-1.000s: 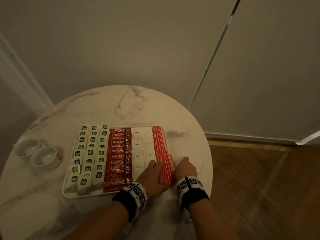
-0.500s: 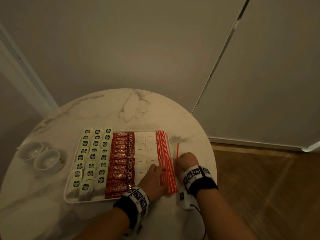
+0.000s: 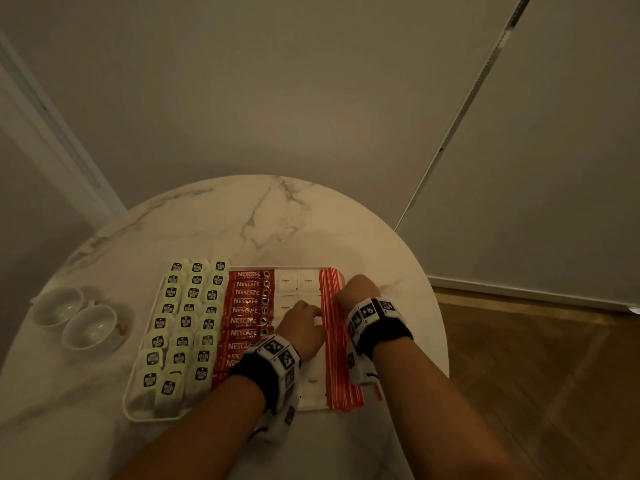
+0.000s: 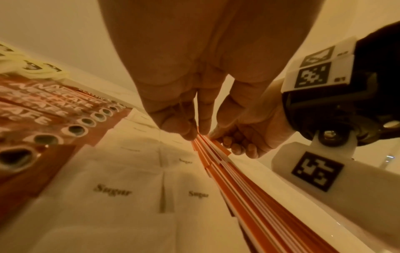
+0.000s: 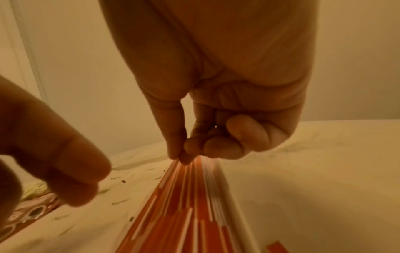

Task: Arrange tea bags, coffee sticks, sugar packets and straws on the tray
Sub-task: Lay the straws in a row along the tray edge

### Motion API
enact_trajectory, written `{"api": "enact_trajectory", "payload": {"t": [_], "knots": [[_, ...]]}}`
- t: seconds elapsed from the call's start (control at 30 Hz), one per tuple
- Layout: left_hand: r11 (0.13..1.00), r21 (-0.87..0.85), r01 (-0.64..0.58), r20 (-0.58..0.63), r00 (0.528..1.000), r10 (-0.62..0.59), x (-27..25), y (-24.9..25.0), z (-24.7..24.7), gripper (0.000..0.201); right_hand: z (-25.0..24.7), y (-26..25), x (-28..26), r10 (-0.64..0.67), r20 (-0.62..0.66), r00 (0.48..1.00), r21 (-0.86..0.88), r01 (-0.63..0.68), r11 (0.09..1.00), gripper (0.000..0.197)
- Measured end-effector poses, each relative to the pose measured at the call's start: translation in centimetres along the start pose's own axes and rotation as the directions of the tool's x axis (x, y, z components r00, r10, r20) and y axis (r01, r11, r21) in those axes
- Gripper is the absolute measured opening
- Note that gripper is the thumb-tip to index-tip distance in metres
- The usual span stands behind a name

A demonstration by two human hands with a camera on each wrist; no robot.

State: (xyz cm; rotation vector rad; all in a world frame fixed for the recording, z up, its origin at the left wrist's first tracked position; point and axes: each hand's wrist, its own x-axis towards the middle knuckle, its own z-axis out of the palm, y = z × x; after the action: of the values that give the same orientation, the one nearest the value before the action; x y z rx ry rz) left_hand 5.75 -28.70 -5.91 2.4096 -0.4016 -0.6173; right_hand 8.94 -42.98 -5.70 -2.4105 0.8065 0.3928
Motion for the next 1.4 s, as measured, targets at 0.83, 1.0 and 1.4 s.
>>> {"api": "enact_trajectory", "payload": {"t": [0.83,1.0,1.4], "knots": [[1.0,-0.002,0.014,0.0,1.0,-0.014,-2.5,1.0,2.4,0.005,3.3,8.6,-8.9,0.076,-0.073,0.994,-0.1,-0.083,0.992,0.026],[0.999,0.03,0.027,0.018,0.999,-0.027,-2.9,1.2,2.9,0.005,3.2,9.0,-8.8,0.128,-0.048,0.991,-0.087,-0.131,0.987,0.021],[0.998,0.038,0.045,0.039,0.998,-0.046,-3.1,0.9,3.5,0.006,-1.6,3.8,-2.3,-0.023,0.073,0.997,0.143,0.013,0.99,0.021]]}}
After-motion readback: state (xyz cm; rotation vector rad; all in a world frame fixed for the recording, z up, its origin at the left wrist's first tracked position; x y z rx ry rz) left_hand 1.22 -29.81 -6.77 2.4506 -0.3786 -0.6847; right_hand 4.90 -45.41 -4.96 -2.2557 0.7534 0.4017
